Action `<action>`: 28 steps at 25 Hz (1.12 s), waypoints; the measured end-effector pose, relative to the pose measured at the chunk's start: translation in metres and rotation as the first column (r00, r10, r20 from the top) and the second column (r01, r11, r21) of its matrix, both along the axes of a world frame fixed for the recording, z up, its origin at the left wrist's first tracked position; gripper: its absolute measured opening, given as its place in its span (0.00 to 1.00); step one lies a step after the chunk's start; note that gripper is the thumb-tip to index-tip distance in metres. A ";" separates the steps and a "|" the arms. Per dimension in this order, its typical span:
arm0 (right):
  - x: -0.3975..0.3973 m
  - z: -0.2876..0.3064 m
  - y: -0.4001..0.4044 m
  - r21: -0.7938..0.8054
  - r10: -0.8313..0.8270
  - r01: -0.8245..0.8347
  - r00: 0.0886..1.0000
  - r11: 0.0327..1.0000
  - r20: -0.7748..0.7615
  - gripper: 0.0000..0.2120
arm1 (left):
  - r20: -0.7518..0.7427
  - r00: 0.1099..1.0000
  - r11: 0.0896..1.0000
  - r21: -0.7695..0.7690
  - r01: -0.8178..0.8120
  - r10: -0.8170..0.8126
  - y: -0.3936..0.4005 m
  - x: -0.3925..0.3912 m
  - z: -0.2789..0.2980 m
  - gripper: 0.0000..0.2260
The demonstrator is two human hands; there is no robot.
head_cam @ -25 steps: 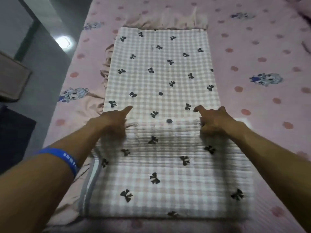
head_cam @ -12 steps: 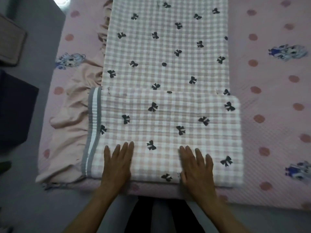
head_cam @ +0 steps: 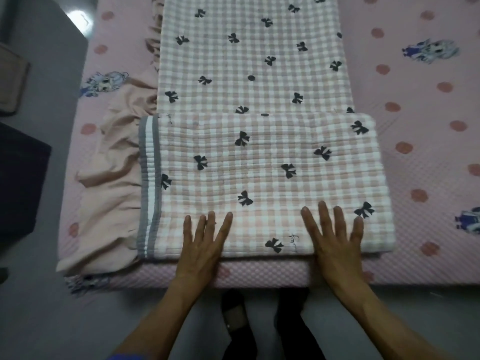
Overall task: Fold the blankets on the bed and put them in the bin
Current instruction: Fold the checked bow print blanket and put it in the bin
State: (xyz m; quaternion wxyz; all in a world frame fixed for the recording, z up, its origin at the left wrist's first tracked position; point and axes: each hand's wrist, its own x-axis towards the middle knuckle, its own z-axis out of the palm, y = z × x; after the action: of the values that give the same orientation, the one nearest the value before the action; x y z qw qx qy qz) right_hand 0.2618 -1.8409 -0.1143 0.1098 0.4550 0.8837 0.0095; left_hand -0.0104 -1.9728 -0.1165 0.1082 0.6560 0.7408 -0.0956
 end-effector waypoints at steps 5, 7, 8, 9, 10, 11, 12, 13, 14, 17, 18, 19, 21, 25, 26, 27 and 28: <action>0.008 0.002 0.024 0.096 0.002 0.012 0.990 0.995 -0.142 0.45 | 0.059 0.998 0.961 0.274 -0.035 0.020 0.014 -0.021 -0.006 0.50; 0.006 0.013 0.024 0.094 0.012 0.009 0.976 0.995 -0.218 0.42 | 0.096 0.994 0.951 0.299 -0.084 0.057 0.013 -0.020 0.008 0.47; 0.008 0.019 0.021 0.078 0.018 0.000 0.974 0.997 -0.227 0.43 | 0.101 0.993 0.953 0.288 -0.095 0.069 0.008 -0.017 0.017 0.48; 0.015 0.030 0.013 0.016 0.008 -0.004 0.978 1.000 -0.209 0.45 | 0.117 0.990 0.964 0.246 -0.101 0.074 -0.002 -0.012 0.026 0.50; 0.024 0.045 -0.002 -0.068 -0.021 0.011 0.989 0.998 -0.145 0.47 | 0.143 0.988 0.978 0.188 -0.090 0.064 -0.014 -0.003 0.039 0.52; 0.033 0.060 -0.019 -0.163 -0.047 0.036 0.997 0.986 -0.066 0.49 | 0.166 0.984 0.988 0.126 -0.091 0.069 -0.032 0.006 0.051 0.53; 0.039 0.074 -0.036 -0.247 -0.062 0.063 0.998 0.967 0.012 0.48 | 0.155 0.985 0.991 0.098 -0.095 0.079 -0.050 0.017 0.065 0.52; 0.044 0.087 -0.052 -0.312 -0.068 0.090 0.994 0.946 0.081 0.47 | 0.150 0.983 0.993 0.045 -0.112 0.104 -0.068 0.027 0.080 0.50; 0.052 0.100 -0.070 -0.380 -0.067 0.106 0.991 0.919 0.113 0.46 | 0.185 0.970 0.986 -0.077 -0.147 0.159 -0.086 0.039 0.096 0.47; 0.086 0.155 -0.121 -0.481 -0.010 0.075 0.991 0.873 0.137 0.46 | 0.166 0.944 0.912 -0.351 -0.213 0.285 -0.142 0.082 0.155 0.42; 0.096 0.173 -0.131 -0.511 0.004 0.080 0.987 0.856 0.162 0.45 | 0.144 0.945 0.894 -0.392 -0.218 0.293 -0.155 0.094 0.172 0.41; 0.104 0.190 -0.139 -0.547 0.014 0.090 0.983 0.832 0.182 0.44 | 0.145 0.945 0.878 -0.433 -0.205 0.292 -0.165 0.104 0.185 0.41; 0.109 0.221 -0.139 -0.560 0.001 0.091 0.987 0.824 0.162 0.45 | 0.156 0.942 0.875 -0.440 -0.201 0.295 -0.162 0.107 0.210 0.41; 0.081 0.265 -0.072 -0.479 -0.063 0.066 0.998 0.876 0.021 0.44 | 0.139 0.943 0.910 -0.337 -0.242 0.302 -0.096 0.068 0.255 0.42; 0.067 0.274 -0.045 -0.469 -0.072 0.063 0.997 0.881 0.000 0.41 | 0.136 0.944 0.917 -0.314 -0.248 0.301 -0.072 0.053 0.265 0.39; 0.051 0.283 -0.019 -0.463 -0.072 0.060 0.997 0.884 -0.009 0.38 | 0.145 0.939 0.917 -0.305 -0.258 0.313 -0.048 0.037 0.274 0.35; 0.032 0.288 0.008 -0.457 -0.069 0.061 0.998 0.887 -0.002 0.35 | 0.167 0.928 0.910 -0.315 -0.271 0.334 -0.021 0.018 0.278 0.32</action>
State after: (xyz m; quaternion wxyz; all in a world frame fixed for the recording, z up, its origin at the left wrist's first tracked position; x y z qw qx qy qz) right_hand 0.2943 -1.8325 0.1735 0.2057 0.4458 0.8464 -0.2065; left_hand 0.0079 -1.9938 0.1619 0.2957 0.5165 0.7959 -0.1113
